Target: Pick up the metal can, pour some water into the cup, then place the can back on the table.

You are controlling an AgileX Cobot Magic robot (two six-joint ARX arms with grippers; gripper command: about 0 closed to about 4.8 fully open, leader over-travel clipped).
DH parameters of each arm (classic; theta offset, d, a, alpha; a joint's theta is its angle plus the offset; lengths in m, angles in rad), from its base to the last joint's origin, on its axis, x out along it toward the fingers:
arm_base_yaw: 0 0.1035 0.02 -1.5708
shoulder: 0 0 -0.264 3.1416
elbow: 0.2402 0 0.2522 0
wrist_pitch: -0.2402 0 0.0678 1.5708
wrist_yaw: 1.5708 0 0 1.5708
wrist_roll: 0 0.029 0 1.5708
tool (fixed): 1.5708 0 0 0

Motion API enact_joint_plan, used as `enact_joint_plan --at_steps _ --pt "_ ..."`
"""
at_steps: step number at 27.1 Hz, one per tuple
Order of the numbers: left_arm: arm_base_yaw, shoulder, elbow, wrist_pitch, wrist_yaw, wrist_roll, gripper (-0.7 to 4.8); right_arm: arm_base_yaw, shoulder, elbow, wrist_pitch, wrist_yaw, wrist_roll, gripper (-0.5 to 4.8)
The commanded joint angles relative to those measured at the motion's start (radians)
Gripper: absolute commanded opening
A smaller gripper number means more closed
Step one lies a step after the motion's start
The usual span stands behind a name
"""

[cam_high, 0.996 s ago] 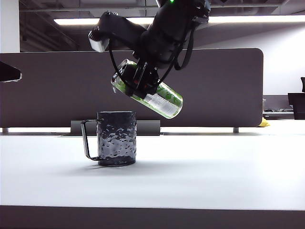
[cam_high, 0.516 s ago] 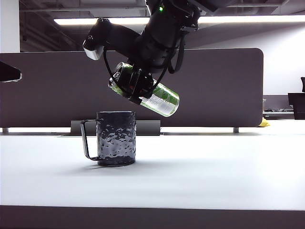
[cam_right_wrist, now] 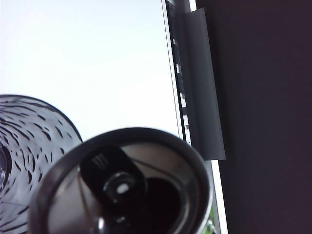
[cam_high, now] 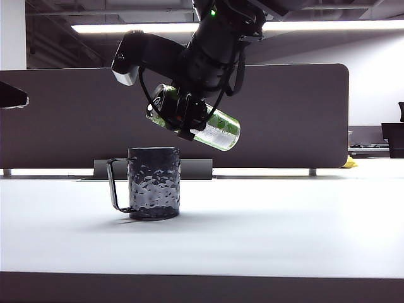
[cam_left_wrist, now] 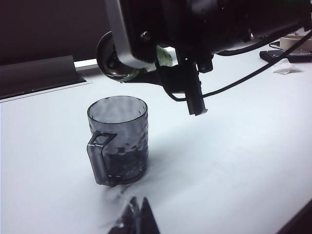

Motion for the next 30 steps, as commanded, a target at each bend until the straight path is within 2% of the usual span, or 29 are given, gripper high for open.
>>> enact_joint_plan --at_steps 1,30 --pt "0.002 0.001 0.001 0.014 0.0 0.0 -0.05 0.002 -0.008 0.01 0.038 0.008 -0.036 2.33" --pt "0.002 0.001 0.001 0.013 0.0 0.0 -0.05 0.009 -0.008 0.017 0.034 0.009 -0.202 2.33"
